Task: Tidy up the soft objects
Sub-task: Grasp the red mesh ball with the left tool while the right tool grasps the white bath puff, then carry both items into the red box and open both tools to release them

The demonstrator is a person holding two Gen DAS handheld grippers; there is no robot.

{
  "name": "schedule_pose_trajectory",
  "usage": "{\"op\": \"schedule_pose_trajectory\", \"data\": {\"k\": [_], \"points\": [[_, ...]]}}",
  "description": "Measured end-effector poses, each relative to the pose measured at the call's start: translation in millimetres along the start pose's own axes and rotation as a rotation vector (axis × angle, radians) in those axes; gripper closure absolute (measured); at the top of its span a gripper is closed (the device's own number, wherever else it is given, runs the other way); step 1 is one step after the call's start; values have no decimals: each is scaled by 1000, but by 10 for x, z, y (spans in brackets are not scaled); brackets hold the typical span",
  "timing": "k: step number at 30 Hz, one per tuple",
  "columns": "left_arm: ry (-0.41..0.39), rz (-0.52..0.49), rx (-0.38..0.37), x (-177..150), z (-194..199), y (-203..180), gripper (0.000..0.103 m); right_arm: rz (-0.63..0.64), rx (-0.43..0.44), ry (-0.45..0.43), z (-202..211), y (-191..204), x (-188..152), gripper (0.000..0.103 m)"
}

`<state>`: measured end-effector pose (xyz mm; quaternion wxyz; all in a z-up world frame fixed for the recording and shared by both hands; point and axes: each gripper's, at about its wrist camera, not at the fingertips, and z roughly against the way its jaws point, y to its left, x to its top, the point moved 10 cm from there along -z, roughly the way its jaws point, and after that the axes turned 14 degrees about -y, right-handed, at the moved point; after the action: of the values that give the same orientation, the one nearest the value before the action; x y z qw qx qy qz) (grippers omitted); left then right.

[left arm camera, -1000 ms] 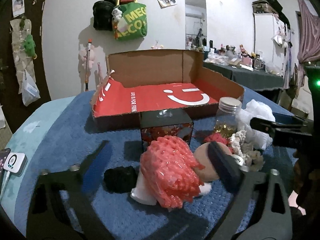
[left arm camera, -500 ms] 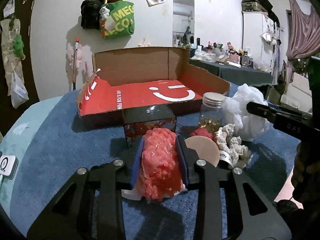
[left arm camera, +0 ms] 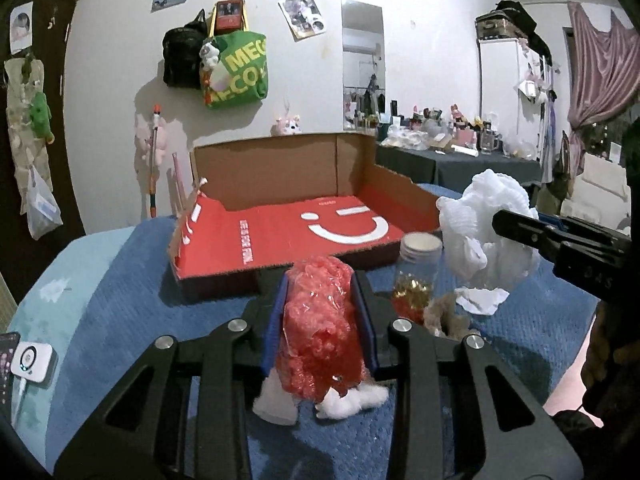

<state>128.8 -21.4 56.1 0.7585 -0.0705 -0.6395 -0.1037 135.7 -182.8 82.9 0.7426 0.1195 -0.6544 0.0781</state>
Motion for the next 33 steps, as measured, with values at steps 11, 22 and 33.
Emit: {"op": "schedule_pose_trajectory", "data": {"k": [11,22,33], "points": [[-57,-22,9,328,-74,77,73,27,19,-38,-158,69,286,73],[-49,-57,-20,589,-486,159,73,84,64,-32,-658,105,553,73],[117,-55,-89,552,-1259,318,73,131,143,173,-1633,72,458,73]]}}
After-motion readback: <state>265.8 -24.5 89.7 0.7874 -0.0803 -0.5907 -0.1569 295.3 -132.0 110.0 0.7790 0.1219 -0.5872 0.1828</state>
